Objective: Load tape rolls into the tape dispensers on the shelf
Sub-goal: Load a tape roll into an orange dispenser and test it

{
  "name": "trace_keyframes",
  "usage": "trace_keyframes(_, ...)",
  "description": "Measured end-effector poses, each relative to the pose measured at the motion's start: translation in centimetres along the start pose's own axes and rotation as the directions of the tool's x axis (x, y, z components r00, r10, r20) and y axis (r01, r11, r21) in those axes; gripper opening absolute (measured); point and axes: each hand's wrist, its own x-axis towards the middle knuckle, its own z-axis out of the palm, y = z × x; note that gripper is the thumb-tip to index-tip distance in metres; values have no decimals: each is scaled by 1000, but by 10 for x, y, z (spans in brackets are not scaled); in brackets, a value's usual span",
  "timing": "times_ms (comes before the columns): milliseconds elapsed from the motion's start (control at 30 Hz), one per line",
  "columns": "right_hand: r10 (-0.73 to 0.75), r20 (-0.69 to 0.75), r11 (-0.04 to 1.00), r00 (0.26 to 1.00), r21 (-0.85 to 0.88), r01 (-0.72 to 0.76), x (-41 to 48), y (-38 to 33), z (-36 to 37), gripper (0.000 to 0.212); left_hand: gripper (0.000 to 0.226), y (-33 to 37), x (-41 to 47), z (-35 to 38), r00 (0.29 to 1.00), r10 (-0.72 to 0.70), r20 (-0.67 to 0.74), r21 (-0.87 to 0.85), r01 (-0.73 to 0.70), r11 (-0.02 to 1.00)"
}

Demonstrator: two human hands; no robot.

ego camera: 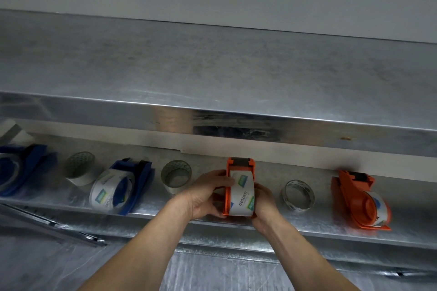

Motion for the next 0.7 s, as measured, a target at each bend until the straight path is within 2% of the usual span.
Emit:
trace_keyframes(67,27,-28,988,999,-149,-31,7,5,-3,28,48,-1,1,-1,998,-35,-48,23,36,999)
trace_keyframes(133,23,-55,924,998,-380,-42,19,14,-9,23,34,-2,1,-1,989,-71,-131,65,80,995)
trace_keyframes(200,-39,-72,790,997,-613,-13,27,18,-13,24,24,-3,1,-1,977,-105,-188,87,123,989)
trace_keyframes(267,-122,-65,648,990,-761,30,29,16,-14,27,25,-3,1,0,976,-109,-191,119,134,984)
trace_keyframes(367,-166,-22,586,986,-806,80,29,14,-17,22,31,-5,3,5,978,-102,-182,200,139,970)
trace_keyframes(533,-154,-9,659,988,-746,96,31,17,-22,19,35,-4,7,7,976,-108,-187,235,152,960)
trace_keyframes(700,-147,-14,666,989,-741,88,30,16,-24,17,40,-1,5,9,969,-127,-212,228,175,958)
